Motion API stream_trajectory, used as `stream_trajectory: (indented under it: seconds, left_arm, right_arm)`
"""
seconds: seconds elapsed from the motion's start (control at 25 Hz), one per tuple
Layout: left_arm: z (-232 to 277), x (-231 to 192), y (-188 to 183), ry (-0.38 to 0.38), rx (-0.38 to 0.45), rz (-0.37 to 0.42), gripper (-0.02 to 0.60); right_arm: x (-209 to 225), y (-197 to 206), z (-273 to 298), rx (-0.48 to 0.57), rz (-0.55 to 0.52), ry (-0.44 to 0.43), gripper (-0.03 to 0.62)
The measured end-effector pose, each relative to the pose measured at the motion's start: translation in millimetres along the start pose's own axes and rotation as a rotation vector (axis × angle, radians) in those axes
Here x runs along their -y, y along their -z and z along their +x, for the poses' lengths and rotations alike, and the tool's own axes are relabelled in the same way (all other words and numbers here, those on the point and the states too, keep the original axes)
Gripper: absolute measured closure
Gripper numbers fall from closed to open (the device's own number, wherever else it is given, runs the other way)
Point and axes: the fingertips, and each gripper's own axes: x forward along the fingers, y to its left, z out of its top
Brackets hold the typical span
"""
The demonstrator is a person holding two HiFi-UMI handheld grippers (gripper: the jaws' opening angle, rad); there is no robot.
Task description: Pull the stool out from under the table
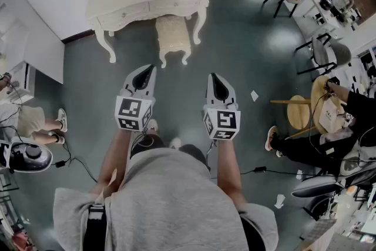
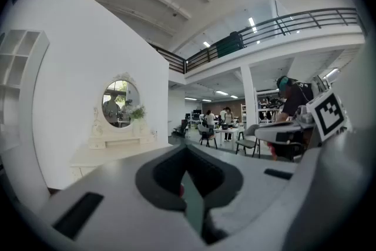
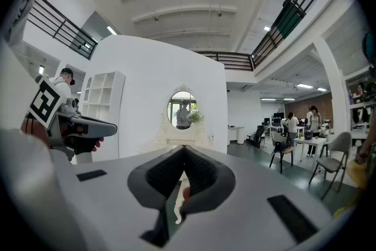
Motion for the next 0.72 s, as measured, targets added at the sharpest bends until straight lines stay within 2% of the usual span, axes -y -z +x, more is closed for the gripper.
stream_trajectory:
  seconds: [0.44,0.72]
  left_arm:
    - [16.2,5.7,-0.5,0.008,0.007,0.0,0.581]
    - [44.7,0.0,-1.2,0.013,0.004,-0.003,0.581]
  right_arm:
    - [15.4,-0.7,6.3,0.014,0.006,0.012,0.58]
    - [30.2,1.4,25.0,0.01,0.01,0.017,0.58]
